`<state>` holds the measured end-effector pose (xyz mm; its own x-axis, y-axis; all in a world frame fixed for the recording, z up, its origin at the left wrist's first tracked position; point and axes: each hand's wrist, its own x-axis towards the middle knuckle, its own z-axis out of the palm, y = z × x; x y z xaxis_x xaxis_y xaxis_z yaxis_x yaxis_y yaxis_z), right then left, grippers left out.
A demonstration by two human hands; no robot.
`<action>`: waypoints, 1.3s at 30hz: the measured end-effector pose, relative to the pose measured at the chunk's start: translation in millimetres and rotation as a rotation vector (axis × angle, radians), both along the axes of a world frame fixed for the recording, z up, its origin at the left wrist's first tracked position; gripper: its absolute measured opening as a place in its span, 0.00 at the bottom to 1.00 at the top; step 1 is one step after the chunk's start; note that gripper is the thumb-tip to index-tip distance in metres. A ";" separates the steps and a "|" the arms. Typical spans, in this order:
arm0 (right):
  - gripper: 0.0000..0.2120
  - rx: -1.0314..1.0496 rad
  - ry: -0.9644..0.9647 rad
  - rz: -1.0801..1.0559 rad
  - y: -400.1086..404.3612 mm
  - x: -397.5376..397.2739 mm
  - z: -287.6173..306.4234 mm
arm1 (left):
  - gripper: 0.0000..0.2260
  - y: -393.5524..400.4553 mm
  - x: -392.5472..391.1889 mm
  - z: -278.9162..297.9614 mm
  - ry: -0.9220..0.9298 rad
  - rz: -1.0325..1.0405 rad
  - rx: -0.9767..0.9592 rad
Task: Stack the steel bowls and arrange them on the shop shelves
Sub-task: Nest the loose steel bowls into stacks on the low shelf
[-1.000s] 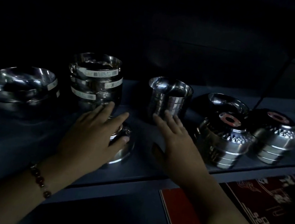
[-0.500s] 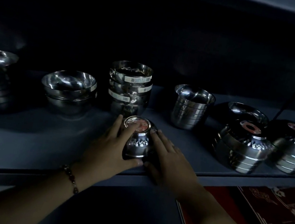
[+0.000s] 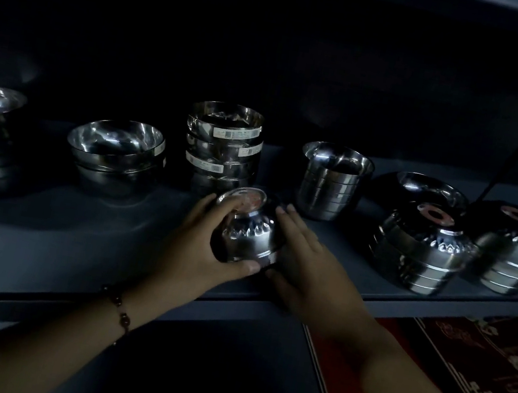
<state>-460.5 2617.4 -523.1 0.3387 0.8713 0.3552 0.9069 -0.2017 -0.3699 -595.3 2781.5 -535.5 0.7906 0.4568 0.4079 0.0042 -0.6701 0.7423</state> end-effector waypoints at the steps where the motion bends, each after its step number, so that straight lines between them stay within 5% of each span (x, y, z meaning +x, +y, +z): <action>1: 0.42 0.041 0.014 -0.003 -2.9 2.3 3.2 | 0.39 -1.9 0.3 3.5 -0.022 -0.033 -0.053; 6: 0.40 0.187 0.128 -0.100 -22.3 11.2 16.3 | 0.29 -18.1 -0.8 22.5 -0.078 -0.250 -0.425; 11: 0.18 0.381 0.324 -0.146 -35.2 17.8 21.8 | 0.19 -29.4 4.8 28.9 -0.013 -0.364 -0.621; 16: 0.11 0.456 0.557 -0.219 -41.2 22.2 20.7 | 0.27 -38.3 9.6 33.0 0.134 -0.413 -0.823; 20: 0.12 0.450 0.769 -0.326 -48.6 30.7 18.8 | 0.32 -38.1 13.8 29.2 0.124 -0.309 -0.664; 26: 0.13 0.281 0.903 -0.459 -63.2 41.9 16.9 | 0.45 -46.7 9.5 30.4 0.124 -0.277 0.166; 28: 0.12 0.261 0.965 -0.476 -65.2 41.8 16.7 | 0.45 -50.8 13.5 28.6 0.137 -0.262 0.286; 33: 0.12 0.240 1.081 -0.508 -69.0 38.8 21.8 | 0.36 -57.3 24.6 20.8 0.051 -0.271 0.063; 37: 0.25 0.329 0.998 -0.534 -76.1 37.5 33.2 | 0.29 -61.5 33.7 18.3 0.005 -0.219 -0.154; 39: 0.14 0.427 0.941 -0.448 -77.7 30.8 41.9 | 0.26 -62.6 40.2 20.0 -0.031 -0.185 -0.257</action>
